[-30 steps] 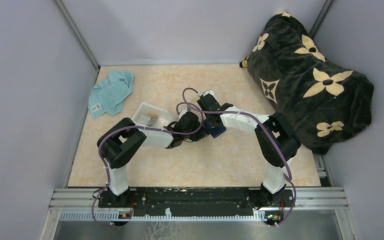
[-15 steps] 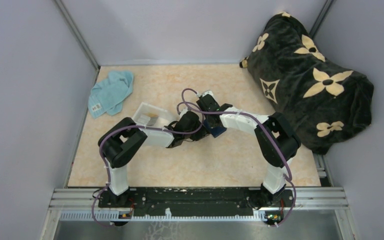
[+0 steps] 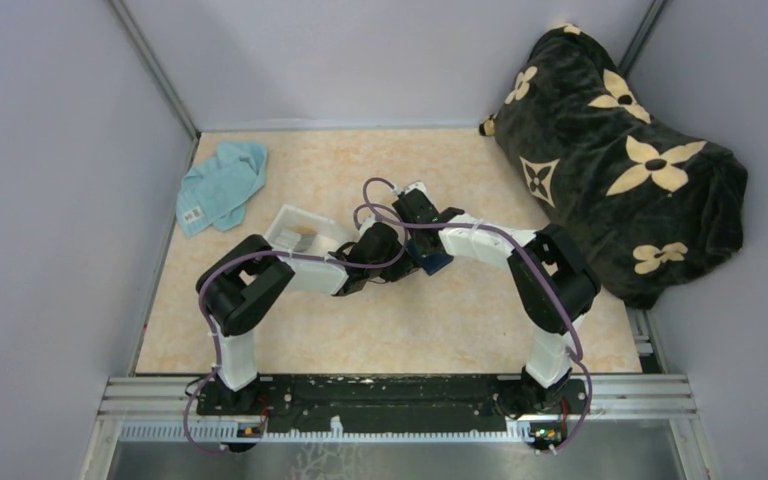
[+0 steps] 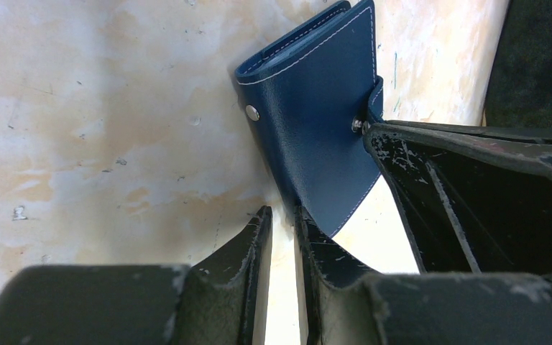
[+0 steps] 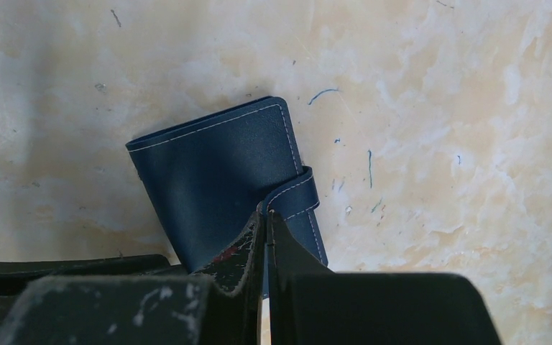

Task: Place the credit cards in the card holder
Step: Close the card holder at the center of the board.

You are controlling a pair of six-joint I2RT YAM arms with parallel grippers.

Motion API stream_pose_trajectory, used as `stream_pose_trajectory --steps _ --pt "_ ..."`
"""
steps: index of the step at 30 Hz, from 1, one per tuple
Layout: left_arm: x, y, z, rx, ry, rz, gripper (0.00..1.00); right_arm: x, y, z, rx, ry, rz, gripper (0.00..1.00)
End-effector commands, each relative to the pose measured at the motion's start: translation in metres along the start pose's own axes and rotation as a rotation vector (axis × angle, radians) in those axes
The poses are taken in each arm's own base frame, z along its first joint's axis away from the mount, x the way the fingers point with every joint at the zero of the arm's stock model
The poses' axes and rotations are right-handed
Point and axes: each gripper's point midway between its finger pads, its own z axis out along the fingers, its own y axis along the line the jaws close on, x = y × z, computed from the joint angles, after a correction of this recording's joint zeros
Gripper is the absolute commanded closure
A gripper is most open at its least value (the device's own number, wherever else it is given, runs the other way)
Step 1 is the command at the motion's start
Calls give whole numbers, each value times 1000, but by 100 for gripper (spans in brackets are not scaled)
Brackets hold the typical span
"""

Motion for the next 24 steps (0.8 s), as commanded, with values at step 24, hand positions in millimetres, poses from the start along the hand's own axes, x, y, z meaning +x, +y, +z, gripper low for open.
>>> stream_pose_trajectory --steps 24 --pt "15 48 6 -143 41 31 75 -6 13 2 -27 -5 13 100"
